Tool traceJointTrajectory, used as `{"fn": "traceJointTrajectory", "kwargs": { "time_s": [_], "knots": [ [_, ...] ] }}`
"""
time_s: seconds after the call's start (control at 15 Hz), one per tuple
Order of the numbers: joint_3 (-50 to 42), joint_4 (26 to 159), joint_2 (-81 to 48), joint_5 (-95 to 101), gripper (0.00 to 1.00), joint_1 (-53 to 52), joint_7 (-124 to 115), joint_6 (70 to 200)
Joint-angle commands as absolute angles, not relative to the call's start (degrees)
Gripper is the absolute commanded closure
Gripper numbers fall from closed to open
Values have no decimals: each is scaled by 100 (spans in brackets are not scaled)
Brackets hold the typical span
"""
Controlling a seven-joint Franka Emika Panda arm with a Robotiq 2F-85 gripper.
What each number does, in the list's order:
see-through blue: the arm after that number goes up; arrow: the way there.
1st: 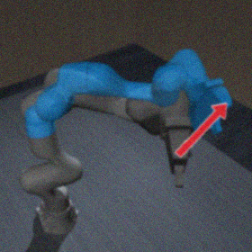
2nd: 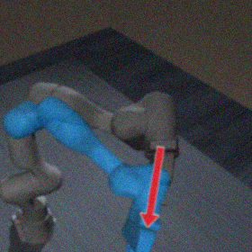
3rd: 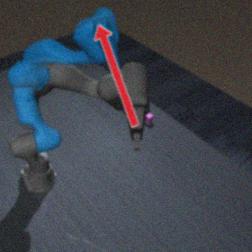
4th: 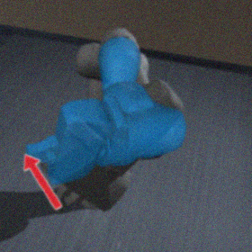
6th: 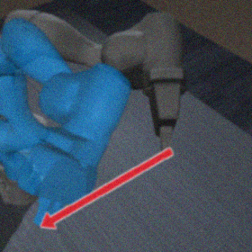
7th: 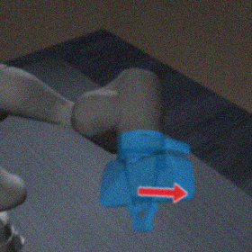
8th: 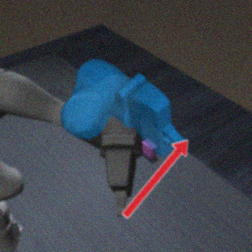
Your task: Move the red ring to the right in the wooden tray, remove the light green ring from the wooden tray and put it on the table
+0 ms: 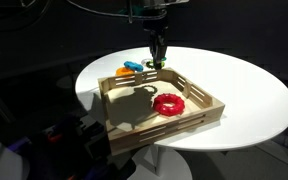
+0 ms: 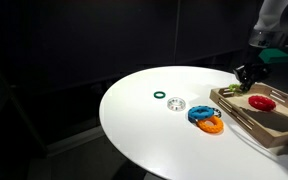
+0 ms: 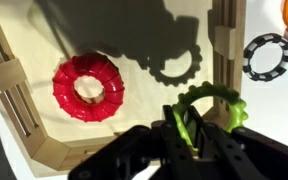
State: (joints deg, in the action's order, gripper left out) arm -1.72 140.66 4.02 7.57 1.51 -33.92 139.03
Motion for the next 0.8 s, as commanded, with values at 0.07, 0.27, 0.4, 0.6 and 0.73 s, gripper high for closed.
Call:
{"fn": "traceJointTrajectory", "kwargs": {
  "time_s": [0.07, 0.27, 0.4, 0.6, 0.73],
  "knots": [
    [134, 13772, 428, 822, 94, 38, -3733, 13547],
    [309, 13723, 357, 820, 94, -79, -3888, 13567],
    [369, 13723, 336, 767, 94, -123, -3829, 13585],
    [428, 13758, 321, 660, 57, -210, -3643, 13572],
    [438, 13786, 323, 613, 51, -240, -3572, 13561]
  ]
}}
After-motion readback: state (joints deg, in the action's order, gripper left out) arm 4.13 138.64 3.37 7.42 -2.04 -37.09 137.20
